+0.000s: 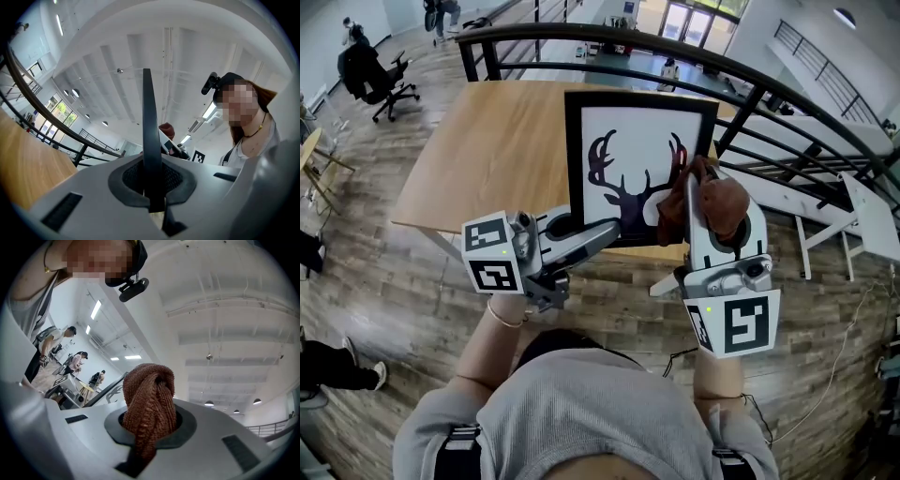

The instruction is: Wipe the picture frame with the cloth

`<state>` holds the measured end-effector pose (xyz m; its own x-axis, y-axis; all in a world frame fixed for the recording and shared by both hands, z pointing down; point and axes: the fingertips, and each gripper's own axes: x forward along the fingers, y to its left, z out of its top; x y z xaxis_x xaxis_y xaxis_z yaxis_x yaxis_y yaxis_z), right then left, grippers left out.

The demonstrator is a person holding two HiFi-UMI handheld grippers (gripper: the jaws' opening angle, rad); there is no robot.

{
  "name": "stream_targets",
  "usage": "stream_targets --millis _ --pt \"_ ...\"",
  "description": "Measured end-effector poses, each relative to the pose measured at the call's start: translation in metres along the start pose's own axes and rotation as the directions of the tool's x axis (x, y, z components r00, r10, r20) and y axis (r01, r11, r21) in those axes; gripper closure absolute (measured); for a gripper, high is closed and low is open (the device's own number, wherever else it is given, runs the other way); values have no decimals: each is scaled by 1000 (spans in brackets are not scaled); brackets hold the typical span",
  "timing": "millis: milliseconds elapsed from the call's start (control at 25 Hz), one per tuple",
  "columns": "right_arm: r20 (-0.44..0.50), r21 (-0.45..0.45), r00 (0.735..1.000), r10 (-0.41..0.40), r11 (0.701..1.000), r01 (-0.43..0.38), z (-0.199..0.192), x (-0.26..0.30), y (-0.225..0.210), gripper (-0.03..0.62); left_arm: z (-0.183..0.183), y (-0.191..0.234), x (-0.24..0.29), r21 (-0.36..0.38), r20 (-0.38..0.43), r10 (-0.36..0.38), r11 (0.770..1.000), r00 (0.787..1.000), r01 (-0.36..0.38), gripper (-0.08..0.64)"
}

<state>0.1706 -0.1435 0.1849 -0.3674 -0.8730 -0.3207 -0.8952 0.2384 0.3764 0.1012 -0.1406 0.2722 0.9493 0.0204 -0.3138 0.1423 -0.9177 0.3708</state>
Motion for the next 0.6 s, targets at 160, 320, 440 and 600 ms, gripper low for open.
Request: stream_targets --millis 160,320,440,600 --pt "-26 12 1000 16 1000 -16 -10 -7 7 548 -1 1 -1 0 0 5 1000 1000 -5 543" --pt "-52 23 998 34 999 -33 -19 -13 14 548 0 2 -1 -5 3 13 1000 1000 -13 542" --pt "-75 33 996 51 998 -49 -27 -20 20 548 -1 3 -1 -19 9 13 1000 1000 -13 541" --pt "-104 54 992 69 996 -64 -40 -29 27 548 -3 4 0 -38 16 19 999 1000 -18 542"
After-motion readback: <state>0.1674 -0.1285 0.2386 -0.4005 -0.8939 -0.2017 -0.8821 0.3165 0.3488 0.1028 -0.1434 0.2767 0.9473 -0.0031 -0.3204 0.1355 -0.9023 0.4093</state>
